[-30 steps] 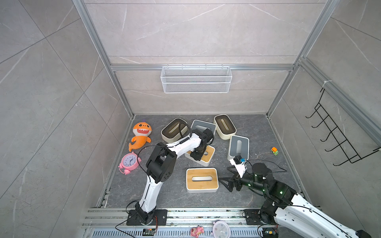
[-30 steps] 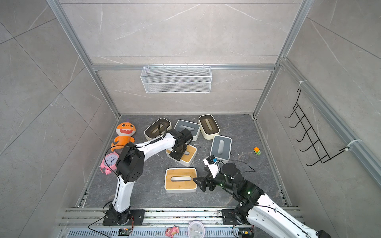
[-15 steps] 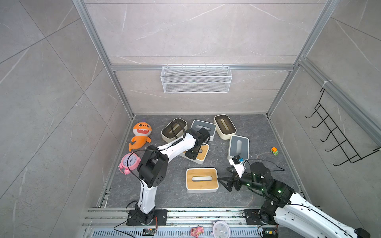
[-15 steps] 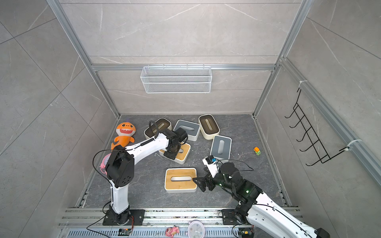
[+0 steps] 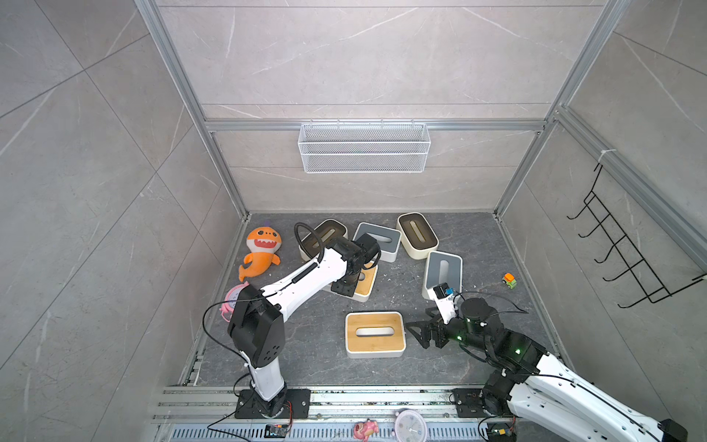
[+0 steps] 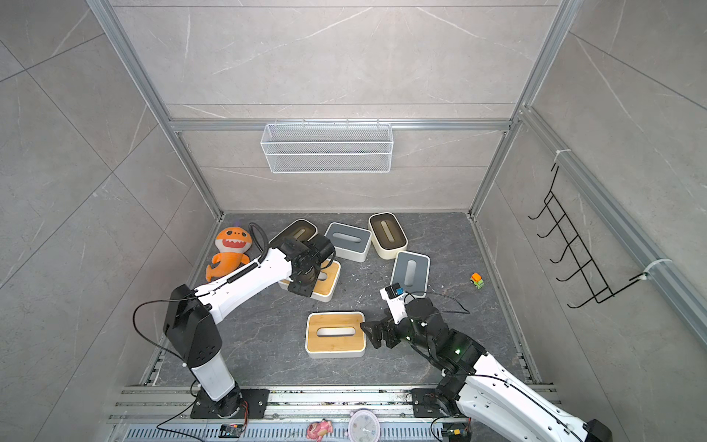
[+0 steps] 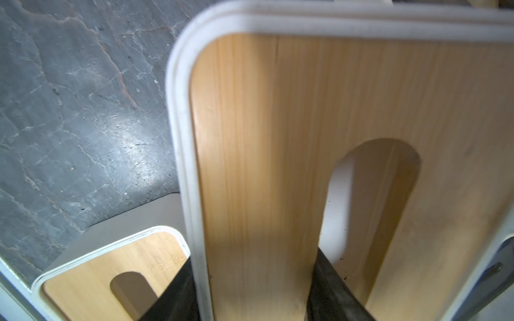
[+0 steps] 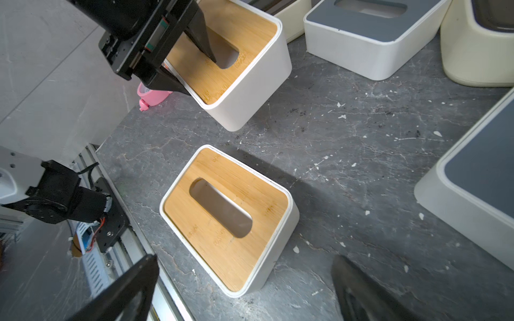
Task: Stack the tissue boxes
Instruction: Pick up the tissue box from the center of the board, then place the tissue box at the tissue box.
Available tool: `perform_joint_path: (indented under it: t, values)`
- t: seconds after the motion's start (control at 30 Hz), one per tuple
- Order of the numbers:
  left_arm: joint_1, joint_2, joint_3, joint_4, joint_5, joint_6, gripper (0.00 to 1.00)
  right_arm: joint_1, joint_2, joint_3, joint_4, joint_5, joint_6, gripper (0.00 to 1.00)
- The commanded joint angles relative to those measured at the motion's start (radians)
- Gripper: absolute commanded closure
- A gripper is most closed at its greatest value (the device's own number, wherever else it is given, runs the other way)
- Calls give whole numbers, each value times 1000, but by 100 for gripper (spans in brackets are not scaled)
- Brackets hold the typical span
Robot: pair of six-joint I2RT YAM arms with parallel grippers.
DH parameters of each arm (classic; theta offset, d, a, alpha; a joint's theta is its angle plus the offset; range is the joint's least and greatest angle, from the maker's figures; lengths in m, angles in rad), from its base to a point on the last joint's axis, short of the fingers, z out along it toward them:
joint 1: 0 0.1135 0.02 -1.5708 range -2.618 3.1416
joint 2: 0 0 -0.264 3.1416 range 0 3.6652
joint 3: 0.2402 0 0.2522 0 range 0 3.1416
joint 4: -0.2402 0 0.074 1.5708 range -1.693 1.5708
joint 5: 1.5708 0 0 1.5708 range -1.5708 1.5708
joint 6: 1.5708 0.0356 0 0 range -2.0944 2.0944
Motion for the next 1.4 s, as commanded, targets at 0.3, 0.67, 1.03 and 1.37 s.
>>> perform_joint_path:
  t: [0.3, 0.67, 1.03, 1.37]
  values:
    - [-210, -119, -55, -84, -39, -308, 56, 3, -105, -28, 40, -147, 93, 0]
    - [-443, -149, -126, -45, -149, -607, 56, 3, -322, -135, 12, -141, 207, 0]
    - [-492, -100, -78, -90, -142, -685, 58, 4, -364, -130, -92, -141, 186, 0]
    - [-485, -131, -123, -120, -108, -613, 59, 4, -429, -139, -121, -113, 200, 0]
